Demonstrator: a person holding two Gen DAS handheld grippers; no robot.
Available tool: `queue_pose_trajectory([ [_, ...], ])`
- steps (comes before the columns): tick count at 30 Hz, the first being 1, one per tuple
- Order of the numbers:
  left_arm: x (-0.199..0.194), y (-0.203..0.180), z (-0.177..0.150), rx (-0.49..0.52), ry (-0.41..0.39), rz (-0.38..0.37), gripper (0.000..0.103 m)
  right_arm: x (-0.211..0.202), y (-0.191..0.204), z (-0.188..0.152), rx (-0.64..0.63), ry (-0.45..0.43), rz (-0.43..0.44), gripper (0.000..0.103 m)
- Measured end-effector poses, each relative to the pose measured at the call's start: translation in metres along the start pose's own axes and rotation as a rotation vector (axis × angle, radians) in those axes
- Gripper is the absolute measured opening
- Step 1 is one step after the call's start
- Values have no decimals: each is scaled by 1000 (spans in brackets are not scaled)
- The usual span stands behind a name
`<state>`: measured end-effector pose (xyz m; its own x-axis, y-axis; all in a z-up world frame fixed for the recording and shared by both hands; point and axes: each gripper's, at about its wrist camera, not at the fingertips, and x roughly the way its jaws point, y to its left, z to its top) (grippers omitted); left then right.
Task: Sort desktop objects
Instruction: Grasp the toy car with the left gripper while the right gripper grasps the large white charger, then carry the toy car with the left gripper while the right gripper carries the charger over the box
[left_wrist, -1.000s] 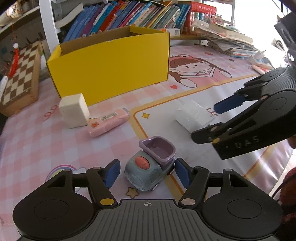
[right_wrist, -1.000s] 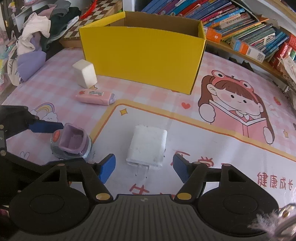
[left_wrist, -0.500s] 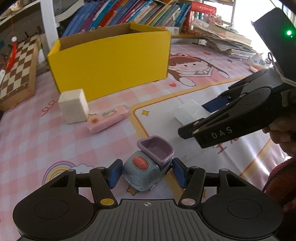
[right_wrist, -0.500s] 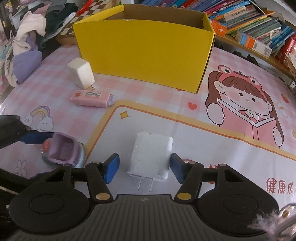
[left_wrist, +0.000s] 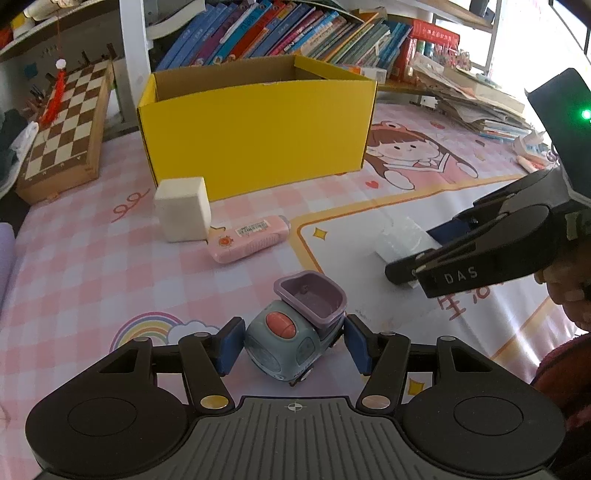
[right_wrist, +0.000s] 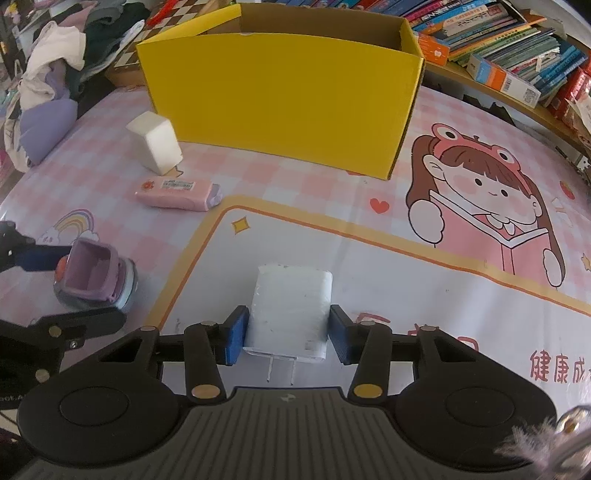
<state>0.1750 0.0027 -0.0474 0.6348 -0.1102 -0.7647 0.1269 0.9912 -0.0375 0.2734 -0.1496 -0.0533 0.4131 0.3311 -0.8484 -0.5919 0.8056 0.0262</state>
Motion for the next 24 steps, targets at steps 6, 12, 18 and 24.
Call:
queue_pose_trajectory([
  [6, -6, 0, 6, -7, -25, 7, 58, -14, 2, 3, -29, -42, 16, 41],
  [12, -11, -2, 12, -2, -50, 12, 58, -24, 1, 5, -42, -61, 30, 41],
  [18, -18, -2, 22, -3, -77, 18, 58, -37, -4, 11, -39, -86, 50, 41],
  [24, -24, -4, 36, 37, -114, 44, 58, -47, -9, 22, -63, -113, 60, 41],
])
